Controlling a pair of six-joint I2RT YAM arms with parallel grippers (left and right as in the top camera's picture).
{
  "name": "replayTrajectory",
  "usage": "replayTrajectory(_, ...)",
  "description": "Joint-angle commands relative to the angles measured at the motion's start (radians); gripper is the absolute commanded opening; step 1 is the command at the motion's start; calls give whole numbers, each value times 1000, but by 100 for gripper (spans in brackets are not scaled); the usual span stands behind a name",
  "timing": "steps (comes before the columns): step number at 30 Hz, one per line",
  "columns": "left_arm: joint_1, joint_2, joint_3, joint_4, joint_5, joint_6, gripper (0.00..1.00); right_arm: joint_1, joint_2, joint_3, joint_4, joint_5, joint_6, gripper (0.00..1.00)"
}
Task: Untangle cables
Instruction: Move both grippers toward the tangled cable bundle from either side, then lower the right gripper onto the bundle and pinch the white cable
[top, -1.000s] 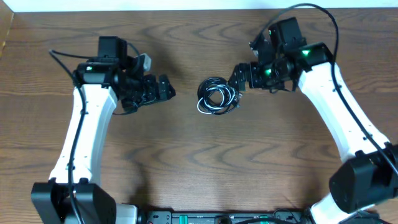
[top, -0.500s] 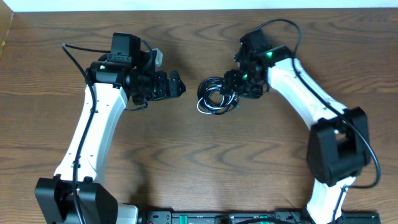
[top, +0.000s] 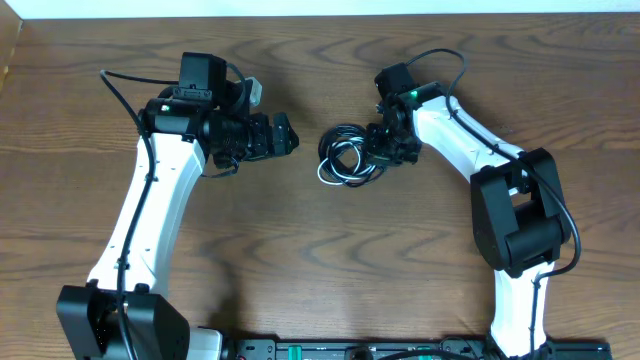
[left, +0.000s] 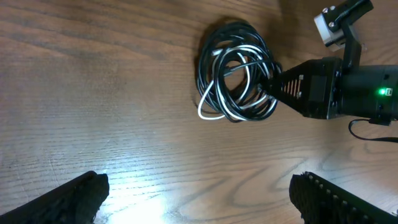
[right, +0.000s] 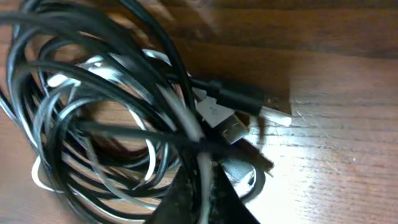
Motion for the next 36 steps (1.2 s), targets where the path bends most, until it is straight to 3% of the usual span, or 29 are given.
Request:
replayTrajectory(1, 0, 5, 17, 2, -2, -9, 99, 7, 4, 23, -3, -26, -5, 1)
replayTrajectory(7, 0, 5, 17, 6, -2, -9, 99, 3, -1, 142, -154, -63, -85, 1)
replayTrajectory(12, 0, 5, 17, 10, -2, -9, 99, 10, -1, 290, -307, -67, -188, 8)
replayTrajectory(17, 0, 5, 17, 10, -2, -9, 99, 19, -1, 333, -319, -66, -201, 24)
replayTrajectory(22, 0, 5, 15, 8, -2, -9, 99, 20, -1, 329, -320, -66, -204, 26)
replayTrajectory(28, 0, 5, 15, 8, -2, -10, 99, 40, -1, 326, -352, 18, -195, 45)
replayTrajectory(33, 0, 5, 15, 5, -2, -10, 99, 63, -1, 304, -407, 258, -102, 44)
replayTrajectory(36, 0, 6, 15, 5, -2, -10, 99, 69, -1, 257, -383, 246, -102, 34)
